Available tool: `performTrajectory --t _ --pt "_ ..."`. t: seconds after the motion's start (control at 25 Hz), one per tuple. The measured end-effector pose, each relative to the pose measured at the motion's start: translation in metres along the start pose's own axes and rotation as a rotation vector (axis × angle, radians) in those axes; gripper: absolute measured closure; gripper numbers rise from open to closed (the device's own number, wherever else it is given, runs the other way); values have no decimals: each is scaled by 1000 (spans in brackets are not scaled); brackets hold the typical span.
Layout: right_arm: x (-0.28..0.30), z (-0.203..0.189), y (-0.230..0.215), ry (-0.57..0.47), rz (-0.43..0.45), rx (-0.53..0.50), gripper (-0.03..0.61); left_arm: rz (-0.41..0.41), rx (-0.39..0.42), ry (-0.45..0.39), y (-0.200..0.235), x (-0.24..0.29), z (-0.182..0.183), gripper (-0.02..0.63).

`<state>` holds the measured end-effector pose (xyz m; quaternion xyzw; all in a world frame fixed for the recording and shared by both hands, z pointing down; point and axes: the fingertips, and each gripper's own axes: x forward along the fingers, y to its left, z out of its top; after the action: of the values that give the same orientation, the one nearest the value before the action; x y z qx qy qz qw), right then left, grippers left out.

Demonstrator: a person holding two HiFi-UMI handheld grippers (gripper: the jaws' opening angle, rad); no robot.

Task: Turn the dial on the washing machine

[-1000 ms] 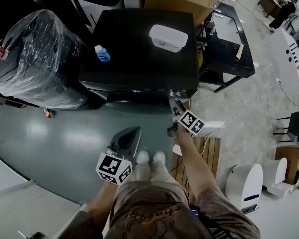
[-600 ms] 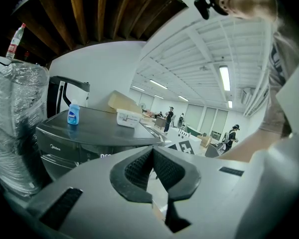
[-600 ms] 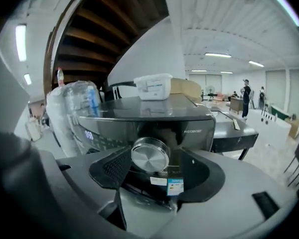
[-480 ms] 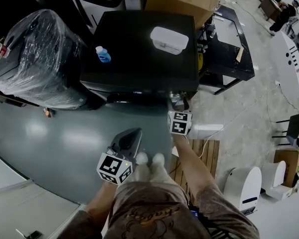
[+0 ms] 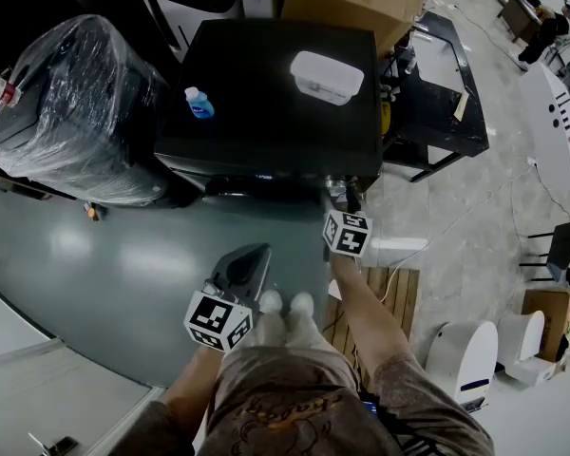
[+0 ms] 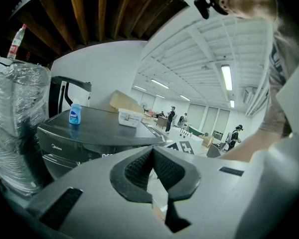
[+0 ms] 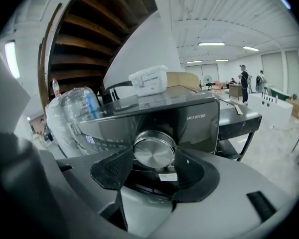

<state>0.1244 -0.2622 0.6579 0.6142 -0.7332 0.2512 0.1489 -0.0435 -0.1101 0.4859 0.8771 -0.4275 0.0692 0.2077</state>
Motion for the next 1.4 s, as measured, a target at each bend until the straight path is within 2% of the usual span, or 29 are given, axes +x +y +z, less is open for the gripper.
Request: performTrajectory --t 0.24,0.4,0.6,0.72,0.84,1.12,1.24,1.4 --pt "1 -3 -5 -59 113 340 324 -5 1 5 -3 3 -1 621" --pt "0 -1 -7 -102 166 496 324 -4 4 6 -3 4 -1 621" --pt "-2 0 -10 -181 253 796 324 0 3 6 -2 3 -1 621" --pt "-3 -2 -12 -206 267 860 324 -1 5 7 -2 3 -2 621" --pt "-5 0 -12 -195 253 794 324 -1 4 8 -2 2 -2 621" --pt "-6 0 -9 -133 203 520 301 -13 5 8 -3 3 -2 621" --pt "-6 0 -5 -94 162 358 296 -15 7 6 -3 3 -1 621" --pt "-6 1 4 -42 114 81 295 -16 6 6 -3 3 -1 621"
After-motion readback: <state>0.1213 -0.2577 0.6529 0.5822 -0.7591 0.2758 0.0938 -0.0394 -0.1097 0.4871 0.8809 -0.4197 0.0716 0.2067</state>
